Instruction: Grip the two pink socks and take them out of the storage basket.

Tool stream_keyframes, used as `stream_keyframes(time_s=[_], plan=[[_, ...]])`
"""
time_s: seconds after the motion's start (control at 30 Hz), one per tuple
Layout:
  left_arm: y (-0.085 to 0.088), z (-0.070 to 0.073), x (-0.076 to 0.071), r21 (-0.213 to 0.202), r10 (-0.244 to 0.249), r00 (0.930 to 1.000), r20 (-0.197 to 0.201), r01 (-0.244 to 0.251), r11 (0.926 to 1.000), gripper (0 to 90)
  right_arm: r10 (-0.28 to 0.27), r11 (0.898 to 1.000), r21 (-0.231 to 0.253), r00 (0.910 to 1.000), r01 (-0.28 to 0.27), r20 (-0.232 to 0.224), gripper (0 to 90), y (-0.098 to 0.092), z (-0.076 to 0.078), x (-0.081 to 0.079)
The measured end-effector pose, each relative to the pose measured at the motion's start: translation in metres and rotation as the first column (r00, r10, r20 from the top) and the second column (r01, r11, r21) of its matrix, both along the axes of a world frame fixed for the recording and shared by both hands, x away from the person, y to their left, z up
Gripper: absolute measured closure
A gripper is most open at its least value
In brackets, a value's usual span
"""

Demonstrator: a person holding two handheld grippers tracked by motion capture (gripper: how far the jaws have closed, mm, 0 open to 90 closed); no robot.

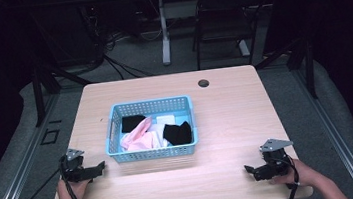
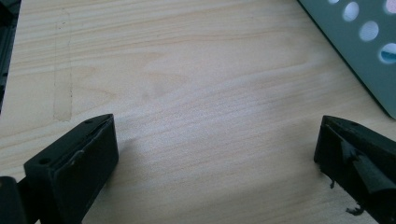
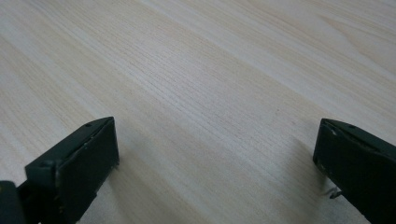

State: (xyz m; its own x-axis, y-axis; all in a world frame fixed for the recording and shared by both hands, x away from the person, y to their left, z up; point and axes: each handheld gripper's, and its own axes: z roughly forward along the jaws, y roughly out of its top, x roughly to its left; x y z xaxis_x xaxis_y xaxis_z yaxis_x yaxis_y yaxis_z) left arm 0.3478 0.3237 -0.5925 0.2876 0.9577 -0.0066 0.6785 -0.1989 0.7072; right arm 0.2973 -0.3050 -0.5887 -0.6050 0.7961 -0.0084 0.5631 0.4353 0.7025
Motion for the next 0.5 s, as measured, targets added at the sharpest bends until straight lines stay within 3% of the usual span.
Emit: stream_keyframes(time_s=[0.5], plan=[[-0.0005,0.0023,0.0011,0.014,-0.003,0.9998,-0.019,0.003,0.9999,0.0,0.004,1.0,0.0,1.0,-0.004,0.0,0.0,0.0,0.0,0.0004]])
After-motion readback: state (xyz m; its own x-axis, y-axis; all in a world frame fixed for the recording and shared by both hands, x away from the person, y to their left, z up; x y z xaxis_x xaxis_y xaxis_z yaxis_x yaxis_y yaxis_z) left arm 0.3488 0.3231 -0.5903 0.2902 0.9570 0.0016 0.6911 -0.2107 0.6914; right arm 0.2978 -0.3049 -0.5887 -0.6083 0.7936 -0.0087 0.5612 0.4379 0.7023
